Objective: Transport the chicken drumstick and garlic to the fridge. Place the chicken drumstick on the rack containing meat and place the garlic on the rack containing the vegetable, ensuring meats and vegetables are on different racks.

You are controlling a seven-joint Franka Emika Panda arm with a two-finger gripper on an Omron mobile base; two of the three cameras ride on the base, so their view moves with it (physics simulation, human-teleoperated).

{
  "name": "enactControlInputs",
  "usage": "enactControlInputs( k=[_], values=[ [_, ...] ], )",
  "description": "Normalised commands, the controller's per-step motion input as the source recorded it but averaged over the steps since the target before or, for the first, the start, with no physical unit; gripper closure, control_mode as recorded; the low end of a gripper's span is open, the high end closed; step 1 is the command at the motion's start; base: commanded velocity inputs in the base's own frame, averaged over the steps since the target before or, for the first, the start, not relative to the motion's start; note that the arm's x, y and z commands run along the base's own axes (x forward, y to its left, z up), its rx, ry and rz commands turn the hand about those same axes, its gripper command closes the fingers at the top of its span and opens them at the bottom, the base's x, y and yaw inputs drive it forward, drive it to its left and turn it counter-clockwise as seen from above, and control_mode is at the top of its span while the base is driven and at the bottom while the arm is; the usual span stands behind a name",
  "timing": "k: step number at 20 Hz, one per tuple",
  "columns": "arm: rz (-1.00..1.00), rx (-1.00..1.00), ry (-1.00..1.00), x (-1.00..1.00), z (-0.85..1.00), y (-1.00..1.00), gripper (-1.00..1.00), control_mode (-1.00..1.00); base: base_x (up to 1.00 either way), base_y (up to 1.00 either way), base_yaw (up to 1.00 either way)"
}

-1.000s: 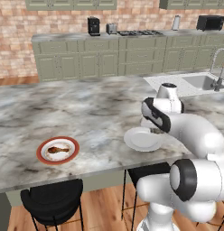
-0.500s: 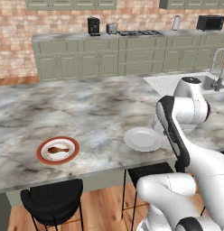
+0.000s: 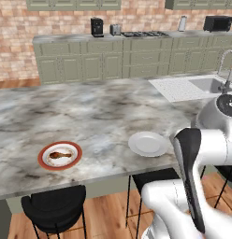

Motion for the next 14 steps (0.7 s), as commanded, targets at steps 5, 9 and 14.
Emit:
enactControlInputs(
  k=[5, 9, 14],
  values=[
    [0.0, -0.01, -0.32, -0.59, 0.76, 0.21, 1.0, -1.0, 0.0, 0.0, 0.0],
    [0.03, 0.01, -0.24, -0.65, 0.87, 0.2, 1.0, -1.0, 0.0, 0.0, 0.0],
    [0.01, 0.01, -0.03, -0.15, 0.15, 0.03, 1.0, 1.0, -0.6, 0.27, 0.05]
  ],
)
